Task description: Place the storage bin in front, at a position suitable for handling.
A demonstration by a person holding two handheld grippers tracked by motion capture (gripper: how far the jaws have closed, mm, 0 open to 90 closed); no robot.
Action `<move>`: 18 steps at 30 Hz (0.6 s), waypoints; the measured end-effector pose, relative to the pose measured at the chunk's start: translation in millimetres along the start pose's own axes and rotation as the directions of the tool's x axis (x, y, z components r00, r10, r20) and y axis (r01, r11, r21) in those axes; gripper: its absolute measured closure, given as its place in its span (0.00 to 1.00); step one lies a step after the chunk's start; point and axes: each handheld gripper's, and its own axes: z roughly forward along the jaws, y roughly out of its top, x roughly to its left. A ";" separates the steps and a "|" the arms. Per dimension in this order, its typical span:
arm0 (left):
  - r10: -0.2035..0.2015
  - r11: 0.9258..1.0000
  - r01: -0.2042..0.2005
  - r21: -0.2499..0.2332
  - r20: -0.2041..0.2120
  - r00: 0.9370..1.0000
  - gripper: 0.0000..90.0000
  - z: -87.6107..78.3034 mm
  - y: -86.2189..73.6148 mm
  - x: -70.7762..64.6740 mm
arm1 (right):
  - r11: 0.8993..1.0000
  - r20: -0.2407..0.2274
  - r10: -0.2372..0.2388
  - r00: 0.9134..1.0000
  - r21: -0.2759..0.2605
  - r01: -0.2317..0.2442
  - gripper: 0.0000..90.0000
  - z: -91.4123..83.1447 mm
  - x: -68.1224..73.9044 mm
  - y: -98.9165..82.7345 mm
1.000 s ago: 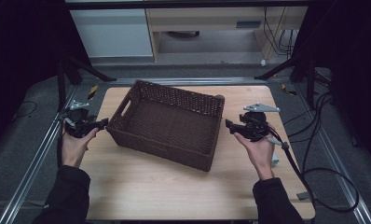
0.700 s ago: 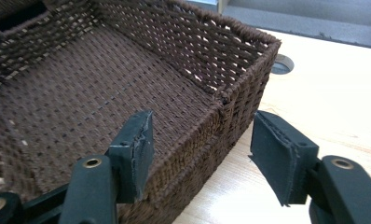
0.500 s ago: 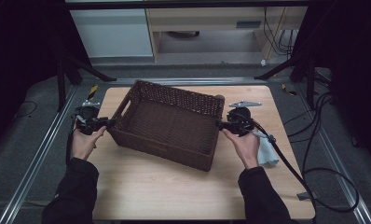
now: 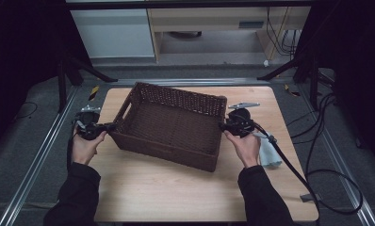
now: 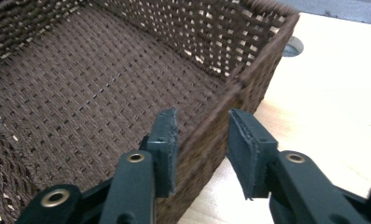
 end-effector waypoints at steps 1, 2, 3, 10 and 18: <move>0.002 1.000 -0.002 -0.001 0.001 1.000 0.87 -1.2 -1.8 -2.1 | 1.000 0.002 -0.007 1.000 0.006 0.007 0.72 1.6 1.3 -1.4; 0.006 1.000 -0.006 -0.003 0.000 1.000 0.87 -2.4 -3.6 -4.1 | 1.000 0.000 -0.015 1.000 0.013 0.015 0.74 3.5 2.9 -3.0; 0.006 1.000 -0.006 -0.006 -0.003 1.000 0.87 -3.6 -5.3 -6.0 | 1.000 0.016 -0.025 1.000 0.010 0.024 0.75 4.8 5.1 -4.7; 0.000 1.000 0.000 -0.012 -0.012 1.000 0.87 -9.6 -13.5 -17.4 | 1.000 -0.009 -0.007 1.000 -0.027 0.007 0.81 -2.1 -0.3 -13.0; 0.012 1.000 -0.013 -0.015 -0.009 1.000 0.87 -15.8 -22.6 -31.4 | 0.999 -0.008 -0.029 1.000 -0.027 0.029 0.80 -18.7 -0.6 -27.3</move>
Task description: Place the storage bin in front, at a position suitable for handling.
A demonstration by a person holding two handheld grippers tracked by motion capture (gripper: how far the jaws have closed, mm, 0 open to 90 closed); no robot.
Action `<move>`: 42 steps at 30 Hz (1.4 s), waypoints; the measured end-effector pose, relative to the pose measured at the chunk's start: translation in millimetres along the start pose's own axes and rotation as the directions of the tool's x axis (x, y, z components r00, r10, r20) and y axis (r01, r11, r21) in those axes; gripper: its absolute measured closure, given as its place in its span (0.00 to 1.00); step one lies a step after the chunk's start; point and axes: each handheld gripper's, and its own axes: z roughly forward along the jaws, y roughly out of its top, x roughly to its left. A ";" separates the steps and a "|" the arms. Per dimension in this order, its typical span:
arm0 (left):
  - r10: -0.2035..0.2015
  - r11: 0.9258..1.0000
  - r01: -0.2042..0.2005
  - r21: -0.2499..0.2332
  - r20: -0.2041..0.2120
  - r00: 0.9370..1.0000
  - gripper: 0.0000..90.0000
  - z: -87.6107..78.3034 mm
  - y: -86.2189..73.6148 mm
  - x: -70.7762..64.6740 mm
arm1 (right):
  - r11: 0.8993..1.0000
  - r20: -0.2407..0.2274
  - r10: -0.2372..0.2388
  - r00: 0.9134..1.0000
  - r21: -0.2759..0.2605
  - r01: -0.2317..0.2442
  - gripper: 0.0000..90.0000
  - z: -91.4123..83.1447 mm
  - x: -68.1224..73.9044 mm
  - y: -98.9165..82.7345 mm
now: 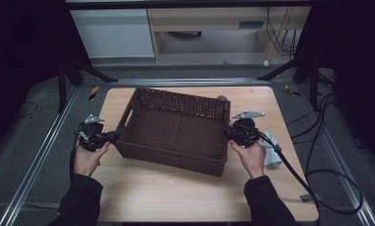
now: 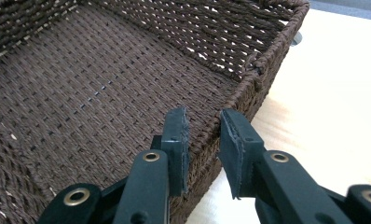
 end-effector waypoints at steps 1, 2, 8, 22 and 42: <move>0.000 1.000 0.000 0.000 0.000 1.000 0.87 0.0 0.0 0.0 | 1.000 0.000 0.000 1.000 0.000 0.000 0.80 0.0 0.0 0.0; -0.006 1.000 0.006 -0.003 0.004 1.000 0.87 -2.2 -3.2 -2.4 | 1.000 -0.003 0.006 1.000 -0.006 -0.006 0.80 -4.4 0.5 -4.5; 0.014 1.000 -0.014 0.004 -0.002 1.000 0.73 -4.1 9.6 1.0 | 1.000 -0.015 -0.009 1.000 0.001 0.009 0.70 -11.0 -1.0 -0.1; 0.072 0.996 -0.072 0.062 0.007 0.997 0.82 33.5 31.4 6.7 | 1.000 0.043 0.002 0.999 0.006 -0.002 0.70 12.3 -9.9 7.0; 0.054 0.999 -0.054 -0.002 -0.006 0.999 0.68 6.1 10.4 5.0 | 0.999 0.041 -0.033 0.999 0.011 0.032 0.71 -5.3 4.9 -5.0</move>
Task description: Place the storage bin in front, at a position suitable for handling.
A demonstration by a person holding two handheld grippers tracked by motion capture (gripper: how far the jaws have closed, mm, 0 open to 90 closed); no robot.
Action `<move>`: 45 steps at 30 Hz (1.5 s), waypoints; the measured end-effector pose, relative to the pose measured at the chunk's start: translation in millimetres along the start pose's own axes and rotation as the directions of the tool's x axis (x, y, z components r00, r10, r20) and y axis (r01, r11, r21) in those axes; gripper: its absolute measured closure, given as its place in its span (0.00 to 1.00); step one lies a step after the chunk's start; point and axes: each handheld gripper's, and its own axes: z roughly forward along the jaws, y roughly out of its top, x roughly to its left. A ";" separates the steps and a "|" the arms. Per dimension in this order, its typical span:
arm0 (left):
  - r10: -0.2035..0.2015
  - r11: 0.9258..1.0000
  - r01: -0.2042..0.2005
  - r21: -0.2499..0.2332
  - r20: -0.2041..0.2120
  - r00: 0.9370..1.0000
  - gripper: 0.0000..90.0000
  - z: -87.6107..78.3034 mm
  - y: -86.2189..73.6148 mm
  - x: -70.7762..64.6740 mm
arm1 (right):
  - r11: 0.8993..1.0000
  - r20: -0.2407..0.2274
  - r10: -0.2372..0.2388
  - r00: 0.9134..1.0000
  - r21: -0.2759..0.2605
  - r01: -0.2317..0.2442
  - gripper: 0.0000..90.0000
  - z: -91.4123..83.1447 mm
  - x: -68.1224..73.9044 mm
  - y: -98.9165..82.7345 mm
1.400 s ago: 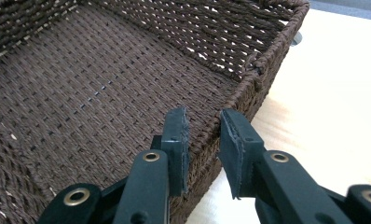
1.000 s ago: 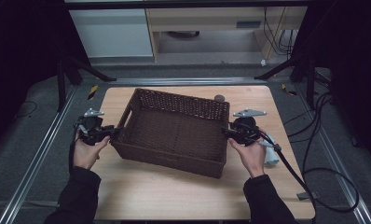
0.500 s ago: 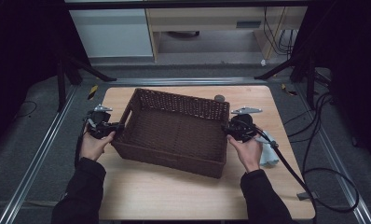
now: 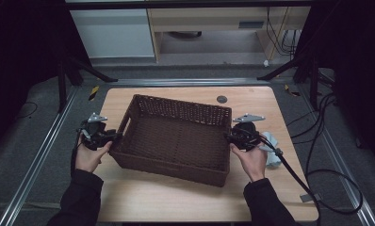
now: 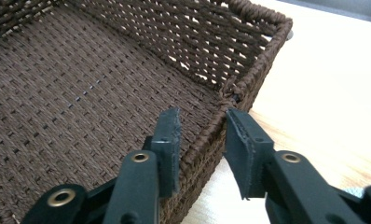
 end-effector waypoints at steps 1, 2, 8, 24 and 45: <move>0.011 1.000 -0.011 -0.003 0.003 1.000 0.66 1.3 1.7 2.1 | 1.000 -0.001 -0.002 1.000 -0.013 0.002 0.68 -0.8 -0.3 0.5; 0.030 1.000 -0.030 -0.002 0.000 1.000 0.64 4.1 3.2 3.0 | 1.000 0.003 -0.003 1.000 -0.025 0.003 0.66 -1.6 -0.9 1.1; 0.058 0.998 -0.058 0.007 0.032 0.998 0.63 19.5 7.8 7.5 | 1.000 0.013 -0.005 1.000 -0.015 0.005 0.64 2.1 -3.7 1.8; 0.031 0.999 -0.033 0.039 0.046 0.998 0.83 13.9 4.4 -5.2 | 1.000 -0.015 0.027 1.000 -0.002 -0.027 0.67 8.6 -3.7 -4.6; 0.113 0.988 -0.115 0.100 0.025 0.993 0.73 6.5 -0.7 -13.5 | 1.000 -0.015 -0.007 1.000 -0.011 0.007 0.64 -0.3 -3.2 -9.7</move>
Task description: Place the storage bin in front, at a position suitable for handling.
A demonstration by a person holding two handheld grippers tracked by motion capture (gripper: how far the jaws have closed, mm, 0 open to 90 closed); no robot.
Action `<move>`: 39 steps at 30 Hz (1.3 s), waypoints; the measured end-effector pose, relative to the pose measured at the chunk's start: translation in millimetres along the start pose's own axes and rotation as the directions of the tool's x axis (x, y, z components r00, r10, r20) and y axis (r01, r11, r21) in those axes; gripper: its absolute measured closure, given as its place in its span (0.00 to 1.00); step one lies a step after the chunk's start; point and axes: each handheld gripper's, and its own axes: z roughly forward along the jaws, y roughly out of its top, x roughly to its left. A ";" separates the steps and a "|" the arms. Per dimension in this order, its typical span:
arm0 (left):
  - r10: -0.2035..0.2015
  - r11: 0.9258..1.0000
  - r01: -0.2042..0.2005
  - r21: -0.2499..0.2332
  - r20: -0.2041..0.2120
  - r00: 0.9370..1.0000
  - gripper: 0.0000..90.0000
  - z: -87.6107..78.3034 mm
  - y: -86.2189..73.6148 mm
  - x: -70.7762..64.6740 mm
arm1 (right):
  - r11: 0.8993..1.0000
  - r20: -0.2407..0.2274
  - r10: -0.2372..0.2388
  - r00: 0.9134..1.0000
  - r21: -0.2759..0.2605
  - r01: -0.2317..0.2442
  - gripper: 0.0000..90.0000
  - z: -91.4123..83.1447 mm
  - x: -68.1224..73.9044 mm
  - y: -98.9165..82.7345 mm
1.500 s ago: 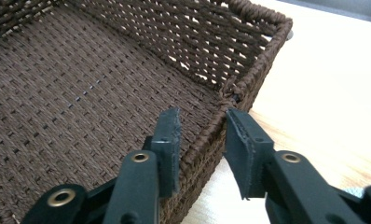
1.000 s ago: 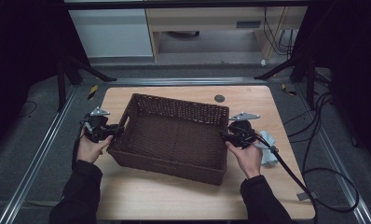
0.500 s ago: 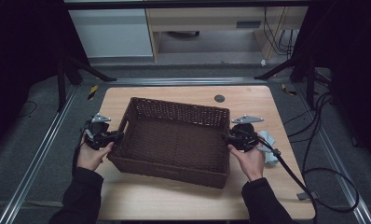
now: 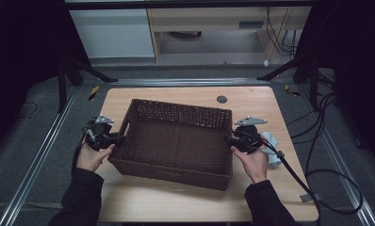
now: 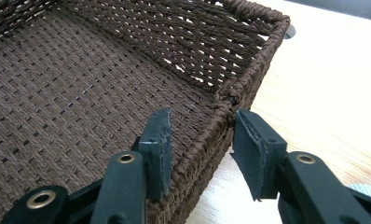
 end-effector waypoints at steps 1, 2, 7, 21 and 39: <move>0.014 1.000 -0.014 0.003 -0.004 1.000 0.73 -0.1 0.1 -0.4 | 1.000 -0.002 0.001 1.000 0.000 -0.001 0.64 -0.7 -0.1 0.1; 0.014 1.000 -0.014 0.003 -0.004 1.000 0.72 -0.1 0.1 -0.4 | 1.000 -0.002 0.001 1.000 0.000 -0.001 0.64 -0.7 -0.1 0.1; 0.033 0.999 -0.033 0.017 0.000 0.999 0.73 3.6 -1.6 -0.8 | 1.000 -0.007 0.003 1.000 0.004 -0.002 0.63 -3.0 0.0 -0.7; -0.024 0.999 0.023 0.031 0.020 1.000 0.79 -2.1 -11.2 -9.8 | 1.000 0.004 0.006 1.000 0.002 -0.006 0.64 -7.5 -1.4 -0.2; -0.019 1.000 0.019 0.017 0.005 1.000 0.72 0.6 -12.0 -17.1 | 0.999 -0.013 0.038 0.999 0.030 -0.037 0.74 0.8 -8.5 8.2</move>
